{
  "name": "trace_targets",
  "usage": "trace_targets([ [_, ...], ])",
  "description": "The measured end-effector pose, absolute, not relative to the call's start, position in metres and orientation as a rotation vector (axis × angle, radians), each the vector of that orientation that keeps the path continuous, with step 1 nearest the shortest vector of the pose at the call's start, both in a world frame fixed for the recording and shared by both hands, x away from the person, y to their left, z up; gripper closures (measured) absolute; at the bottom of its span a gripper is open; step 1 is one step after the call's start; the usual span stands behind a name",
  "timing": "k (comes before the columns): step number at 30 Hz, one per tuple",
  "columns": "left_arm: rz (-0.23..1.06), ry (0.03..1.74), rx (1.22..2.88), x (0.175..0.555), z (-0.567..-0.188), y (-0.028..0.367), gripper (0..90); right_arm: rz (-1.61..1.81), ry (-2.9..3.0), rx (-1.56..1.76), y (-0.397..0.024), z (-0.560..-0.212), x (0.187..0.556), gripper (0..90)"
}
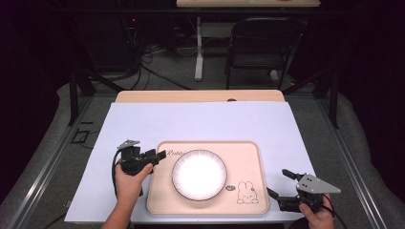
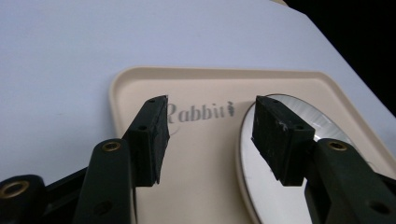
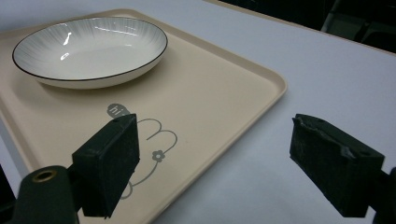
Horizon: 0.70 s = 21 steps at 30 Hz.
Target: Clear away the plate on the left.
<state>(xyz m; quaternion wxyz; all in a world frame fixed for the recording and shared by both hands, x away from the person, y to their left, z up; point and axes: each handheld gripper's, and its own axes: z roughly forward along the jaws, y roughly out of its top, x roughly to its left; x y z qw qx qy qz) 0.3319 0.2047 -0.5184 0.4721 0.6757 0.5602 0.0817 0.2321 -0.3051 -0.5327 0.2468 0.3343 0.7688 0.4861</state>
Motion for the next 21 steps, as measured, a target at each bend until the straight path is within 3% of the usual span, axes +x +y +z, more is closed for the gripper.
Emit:
trace_targets([
  [12, 0.194, 1.437, 1.578, 0.318, -0.537, 0.233, 45.3, 1.330, 2.095, 0.911, -0.305, -0.533, 0.232, 15.2],
  [21, 0.185, 1.453, 1.575, 0.319, -0.542, 0.232, 45.3, 1.333, 2.095, 0.915, -0.305, -0.533, 0.233, 15.2],
])
